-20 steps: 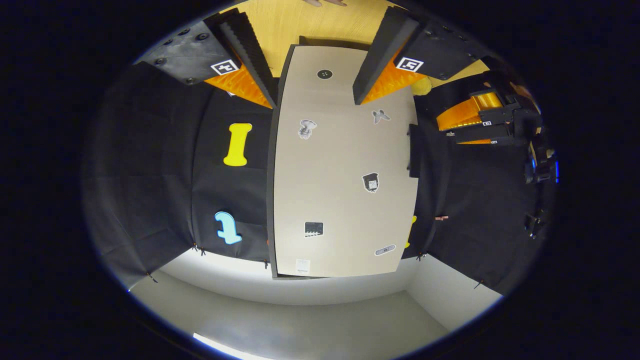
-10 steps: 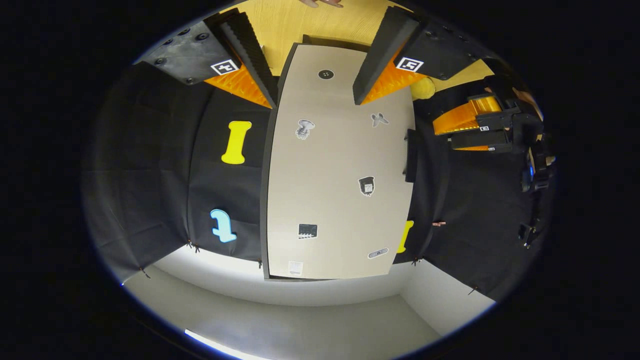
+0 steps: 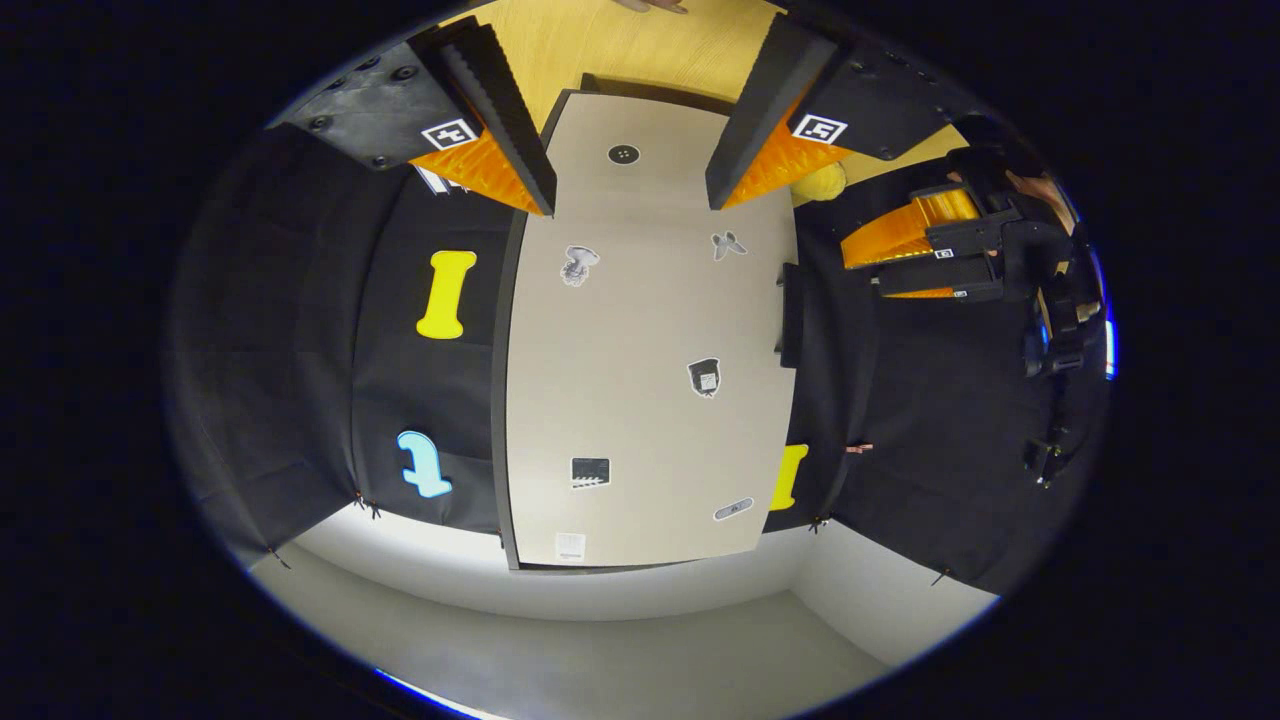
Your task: Open the cabinet door with the right hand, grasp the bottle in the cabinet with the left hand and place it on the coaster, then close the cabinet door with the right hand.
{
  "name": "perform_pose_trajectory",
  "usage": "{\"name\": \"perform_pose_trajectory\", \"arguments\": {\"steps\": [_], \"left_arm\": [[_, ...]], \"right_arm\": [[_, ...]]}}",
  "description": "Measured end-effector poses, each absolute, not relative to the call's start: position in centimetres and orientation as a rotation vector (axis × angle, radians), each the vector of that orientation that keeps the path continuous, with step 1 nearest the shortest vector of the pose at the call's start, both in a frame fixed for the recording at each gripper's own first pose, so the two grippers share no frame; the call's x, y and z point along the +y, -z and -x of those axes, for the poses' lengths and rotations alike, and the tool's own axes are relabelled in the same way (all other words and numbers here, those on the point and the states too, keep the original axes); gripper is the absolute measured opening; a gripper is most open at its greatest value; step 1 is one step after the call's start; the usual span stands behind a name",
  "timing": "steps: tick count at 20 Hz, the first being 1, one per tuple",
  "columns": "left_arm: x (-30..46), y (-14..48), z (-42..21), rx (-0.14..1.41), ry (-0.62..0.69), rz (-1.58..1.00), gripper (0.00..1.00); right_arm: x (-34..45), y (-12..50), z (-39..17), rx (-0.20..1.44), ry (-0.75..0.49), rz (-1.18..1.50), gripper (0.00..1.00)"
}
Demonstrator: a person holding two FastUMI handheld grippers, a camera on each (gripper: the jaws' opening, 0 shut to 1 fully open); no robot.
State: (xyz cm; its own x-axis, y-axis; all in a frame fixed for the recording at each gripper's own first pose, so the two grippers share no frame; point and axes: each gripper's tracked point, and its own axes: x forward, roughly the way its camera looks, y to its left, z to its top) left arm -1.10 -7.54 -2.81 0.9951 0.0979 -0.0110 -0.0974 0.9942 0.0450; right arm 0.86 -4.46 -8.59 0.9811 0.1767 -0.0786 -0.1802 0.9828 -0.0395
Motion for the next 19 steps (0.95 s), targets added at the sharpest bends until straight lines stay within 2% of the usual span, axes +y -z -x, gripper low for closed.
{"name": "perform_pose_trajectory", "arguments": {"steps": [2, 4, 19], "left_arm": [[-7.5, 3.0, 1.1, 0.019, -0.095, -0.050, 0.96], [-7.5, 3.4, 1.1, 0.028, -0.096, -0.036, 0.96], [-7.8, 2.9, 1.1, 0.020, -0.075, -0.047, 0.96]], "right_arm": [[-4.7, 8.7, -1.0, 0.067, -0.152, 0.069, 0.98], [-4.5, 8.6, -1.1, 0.062, -0.136, 0.078, 0.93], [-4.7, 7.7, -1.0, 0.040, -0.127, 0.043, 0.98]]}}
